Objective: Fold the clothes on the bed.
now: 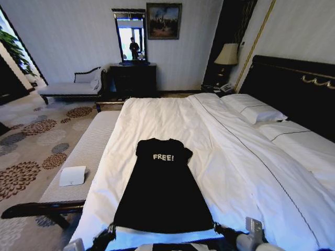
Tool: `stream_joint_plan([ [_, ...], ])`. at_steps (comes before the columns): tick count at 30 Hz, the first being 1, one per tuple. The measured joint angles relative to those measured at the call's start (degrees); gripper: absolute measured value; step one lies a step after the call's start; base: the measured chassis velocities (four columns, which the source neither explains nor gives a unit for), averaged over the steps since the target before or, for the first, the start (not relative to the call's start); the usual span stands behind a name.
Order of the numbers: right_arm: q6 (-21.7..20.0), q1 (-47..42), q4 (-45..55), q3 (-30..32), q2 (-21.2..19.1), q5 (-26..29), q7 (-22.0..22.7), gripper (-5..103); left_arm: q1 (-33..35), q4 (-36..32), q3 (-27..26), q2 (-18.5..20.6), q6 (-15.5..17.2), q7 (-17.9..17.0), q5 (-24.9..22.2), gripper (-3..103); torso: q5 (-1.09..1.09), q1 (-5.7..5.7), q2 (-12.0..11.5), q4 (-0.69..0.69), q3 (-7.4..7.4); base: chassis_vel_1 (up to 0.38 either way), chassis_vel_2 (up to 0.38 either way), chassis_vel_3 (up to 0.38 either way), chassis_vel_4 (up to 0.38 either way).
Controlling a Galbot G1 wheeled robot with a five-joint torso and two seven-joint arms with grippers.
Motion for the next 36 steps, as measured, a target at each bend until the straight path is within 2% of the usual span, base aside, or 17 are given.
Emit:
stream_joint_plan([
  [7,-0.19,0.22,-0.42,-1.08,0.14,-1.41,1.68,1,2.10,-0.27,0.47,0.36,-0.01,-0.51,0.82,0,0.00,0.00,0.00,0.00,0.00,0.000,0.000,0.000,0.000],
  [19,-0.12,-2.61,-2.00,-2.53,1.06,-6.30,1.79,0,2.56,1.26,2.60,1.28,0.77,-2.17,2.37,0,-0.01,0.00,0.00,0.00,0.00,0.000,0.000,0.000,0.000],
  [27,-0.07,-1.21,-3.90,-3.84,1.29,-7.67,1.79,0,-1.38,3.79,4.21,1.40,1.35,-3.45,3.64,0,-0.01,0.00,0.00,0.00,0.00,0.000,0.000,0.000,0.000],
  [32,-0.07,1.15,-5.56,-4.71,1.93,-7.65,1.81,0,-3.66,5.03,6.95,2.16,0.86,-4.69,6.26,0,0.00,0.00,0.00,0.00,0.00,0.000,0.000,0.000,0.000],
  [33,-0.07,1.53,-5.70,-4.80,2.30,-7.60,1.83,0,-3.92,5.03,7.63,2.32,0.82,-4.90,6.77,-2,0.00,0.00,0.00,0.00,0.00,0.000,0.000,0.000,0.000],
  [34,-0.07,1.78,-5.73,-4.83,2.60,-7.55,1.85,0,-4.05,5.00,8.11,2.43,1.02,-5.09,6.97,2,0.00,0.00,0.00,0.00,0.00,0.000,0.000,0.000,0.000],
  [35,-0.07,1.78,-5.73,-4.83,2.60,-7.55,1.85,0,-4.05,5.00,8.11,2.43,1.02,-5.09,6.97,2,0.00,0.00,0.00,0.00,0.00,0.000,0.000,0.000,0.000],
  [36,-0.07,1.84,-5.73,-4.84,2.71,-7.52,1.89,0,-4.08,4.94,8.38,2.46,1.43,-5.17,6.98,8,0.00,0.00,0.00,0.00,0.00,0.000,0.000,0.000,0.000],
])
